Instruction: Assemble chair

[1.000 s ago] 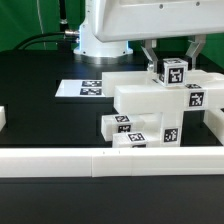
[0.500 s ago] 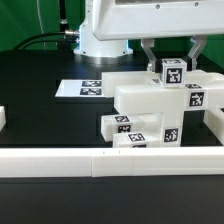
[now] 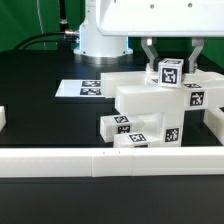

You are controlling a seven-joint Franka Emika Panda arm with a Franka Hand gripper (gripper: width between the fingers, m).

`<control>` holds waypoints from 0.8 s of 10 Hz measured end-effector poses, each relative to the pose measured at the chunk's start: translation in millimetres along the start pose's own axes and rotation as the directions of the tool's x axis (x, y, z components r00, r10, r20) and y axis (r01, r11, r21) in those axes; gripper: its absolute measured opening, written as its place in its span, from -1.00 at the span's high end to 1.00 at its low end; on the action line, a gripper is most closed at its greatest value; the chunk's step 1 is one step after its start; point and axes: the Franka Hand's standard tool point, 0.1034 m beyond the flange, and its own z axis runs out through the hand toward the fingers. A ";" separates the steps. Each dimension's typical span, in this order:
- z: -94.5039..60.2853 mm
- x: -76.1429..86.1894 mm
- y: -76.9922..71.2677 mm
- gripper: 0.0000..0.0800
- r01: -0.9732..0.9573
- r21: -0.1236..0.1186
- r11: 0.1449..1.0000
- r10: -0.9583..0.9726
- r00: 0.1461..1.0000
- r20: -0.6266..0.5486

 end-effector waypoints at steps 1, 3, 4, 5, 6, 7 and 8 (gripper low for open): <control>0.2 0.3 -0.1 0.29 -0.100 0.002 0.995 0.100 0.995 -0.002; 0.6 0.5 -2.5 0.29 -0.296 0.016 0.955 0.296 0.955 -0.004; 0.8 0.4 -3.7 0.29 -0.379 0.021 0.925 0.379 0.925 -0.006; 0.9 0.5 -4.2 0.29 -0.445 0.022 0.895 0.445 0.895 -0.005; 0.8 0.7 -4.8 0.29 -0.525 0.026 0.851 0.525 0.851 -0.001; 0.9 0.2 -5.5 0.29 -0.536 0.028 0.844 0.536 0.844 0.003; 1.0 0.2 -5.4 0.02 -0.519 0.028 0.854 0.519 0.855 0.002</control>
Offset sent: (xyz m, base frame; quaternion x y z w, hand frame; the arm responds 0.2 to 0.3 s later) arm -0.0078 -0.0009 -0.0098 -0.0057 0.0095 0.2766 0.9609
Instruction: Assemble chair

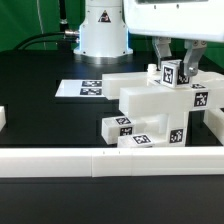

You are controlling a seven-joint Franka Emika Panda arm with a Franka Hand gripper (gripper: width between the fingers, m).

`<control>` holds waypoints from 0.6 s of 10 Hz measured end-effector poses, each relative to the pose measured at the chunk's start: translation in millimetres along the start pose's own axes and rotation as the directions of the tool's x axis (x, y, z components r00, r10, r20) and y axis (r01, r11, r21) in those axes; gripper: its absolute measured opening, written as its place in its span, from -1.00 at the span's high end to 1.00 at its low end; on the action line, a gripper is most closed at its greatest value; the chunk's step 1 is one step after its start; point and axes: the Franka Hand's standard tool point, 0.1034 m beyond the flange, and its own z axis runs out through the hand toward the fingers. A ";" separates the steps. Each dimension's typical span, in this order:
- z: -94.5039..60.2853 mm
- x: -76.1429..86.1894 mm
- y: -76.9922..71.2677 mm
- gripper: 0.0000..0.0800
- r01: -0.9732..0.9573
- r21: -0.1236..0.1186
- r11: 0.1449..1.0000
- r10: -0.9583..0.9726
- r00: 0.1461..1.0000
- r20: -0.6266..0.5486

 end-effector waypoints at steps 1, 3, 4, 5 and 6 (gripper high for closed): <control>-0.1 0.3 -0.1 -0.33 0.037 0.000 0.999 -0.037 0.999 0.000; -0.7 0.9 -0.7 -0.53 0.102 0.001 0.995 -0.102 0.995 -0.001; -0.7 1.1 -0.6 -0.61 0.183 0.001 0.983 -0.183 0.983 -0.002; -0.7 1.2 -0.5 -0.62 0.264 0.001 0.965 -0.264 0.965 -0.002; -0.7 1.3 -0.5 -0.62 0.334 0.001 0.943 -0.334 0.943 -0.002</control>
Offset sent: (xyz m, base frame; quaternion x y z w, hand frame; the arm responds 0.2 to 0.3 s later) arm 0.0000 0.0000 0.0000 0.0000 0.0000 -0.1296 0.9916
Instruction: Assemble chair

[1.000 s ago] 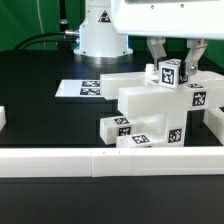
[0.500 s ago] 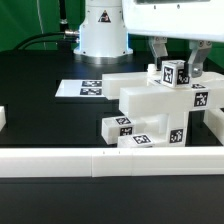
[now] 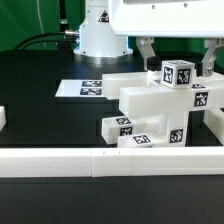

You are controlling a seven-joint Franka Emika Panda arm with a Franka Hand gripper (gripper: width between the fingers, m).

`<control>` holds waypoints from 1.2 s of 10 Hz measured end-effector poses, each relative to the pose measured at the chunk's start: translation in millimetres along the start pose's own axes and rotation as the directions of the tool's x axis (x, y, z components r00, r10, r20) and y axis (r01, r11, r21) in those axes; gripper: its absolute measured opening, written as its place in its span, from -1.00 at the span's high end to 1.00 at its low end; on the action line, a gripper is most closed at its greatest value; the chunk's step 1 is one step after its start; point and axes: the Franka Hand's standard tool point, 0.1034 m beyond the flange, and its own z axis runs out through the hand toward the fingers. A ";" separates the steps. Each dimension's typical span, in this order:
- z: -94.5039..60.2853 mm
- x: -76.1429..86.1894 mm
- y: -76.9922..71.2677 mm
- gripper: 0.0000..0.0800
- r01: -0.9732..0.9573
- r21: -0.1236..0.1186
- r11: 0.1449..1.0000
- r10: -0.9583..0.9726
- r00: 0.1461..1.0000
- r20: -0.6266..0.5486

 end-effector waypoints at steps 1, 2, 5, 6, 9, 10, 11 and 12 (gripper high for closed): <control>0.0 0.2 0.2 -0.62 0.102 0.000 0.995 -0.102 0.995 0.000; 0.0 0.7 1.3 -0.62 0.223 -0.010 0.975 -0.223 0.975 -0.001; 0.1 0.7 0.2 -0.62 0.501 -0.021 0.865 -0.501 0.865 -0.002; 0.2 0.3 -0.2 -0.62 0.550 -0.021 0.835 -0.550 0.835 0.000; 0.2 1.7 1.2 -0.62 0.709 -0.021 0.705 -0.709 0.705 0.004; 0.4 1.4 1.1 -0.62 0.742 -0.021 0.671 -0.742 0.671 0.005; 0.6 0.9 0.8 -0.62 0.757 -0.022 0.653 -0.757 0.653 0.006; 0.5 1.6 1.4 -0.62 0.801 -0.028 0.598 -0.802 0.598 0.008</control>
Offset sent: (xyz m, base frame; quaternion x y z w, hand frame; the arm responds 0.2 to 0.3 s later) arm 0.0123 0.0068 0.0019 -0.0040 0.0057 -0.2787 0.9604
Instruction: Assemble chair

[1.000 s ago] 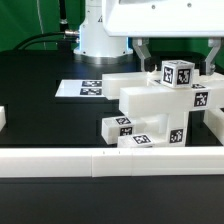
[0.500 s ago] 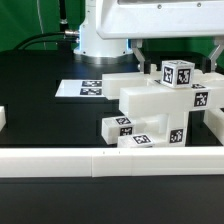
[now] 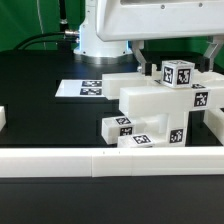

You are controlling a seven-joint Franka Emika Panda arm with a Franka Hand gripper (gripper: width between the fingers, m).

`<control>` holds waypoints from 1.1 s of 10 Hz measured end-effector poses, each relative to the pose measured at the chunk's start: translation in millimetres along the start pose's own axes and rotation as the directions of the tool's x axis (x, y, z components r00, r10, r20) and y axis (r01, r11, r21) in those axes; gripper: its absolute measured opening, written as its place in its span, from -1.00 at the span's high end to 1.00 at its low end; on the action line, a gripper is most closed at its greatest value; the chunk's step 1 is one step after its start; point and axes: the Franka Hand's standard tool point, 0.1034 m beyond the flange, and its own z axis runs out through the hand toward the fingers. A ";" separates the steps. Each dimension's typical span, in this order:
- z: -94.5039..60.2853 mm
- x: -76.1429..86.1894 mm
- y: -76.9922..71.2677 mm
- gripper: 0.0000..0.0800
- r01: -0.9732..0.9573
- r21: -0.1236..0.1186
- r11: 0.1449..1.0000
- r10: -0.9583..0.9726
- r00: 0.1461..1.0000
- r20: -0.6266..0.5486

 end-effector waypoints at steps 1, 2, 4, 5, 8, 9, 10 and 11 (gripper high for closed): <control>0.2 -0.1 0.2 -0.31 0.019 -0.002 1.000 -0.019 1.000 -0.001; 0.2 -0.1 0.6 -0.31 0.019 -0.002 1.000 -0.019 1.000 -0.001; 0.2 -0.1 0.7 0.29 0.019 -0.002 1.000 -0.019 1.000 -0.001; 0.2 -0.1 0.7 0.29 0.000 -0.002 1.000 0.000 1.000 -0.002; 0.6 0.5 0.3 0.29 -0.107 -0.003 0.994 0.107 0.994 -0.010; 0.7 1.0 -0.6 0.29 -0.198 -0.002 0.980 0.198 0.980 -0.015; 0.7 1.1 -1.4 0.29 -0.303 -0.001 0.953 0.303 0.953 -0.018; 1.0 1.5 -1.0 0.29 -0.403 0.006 0.915 0.403 0.915 -0.024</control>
Offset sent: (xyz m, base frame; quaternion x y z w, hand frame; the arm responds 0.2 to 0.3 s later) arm 0.0000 0.0000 0.0000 0.0000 0.0000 0.0000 1.0000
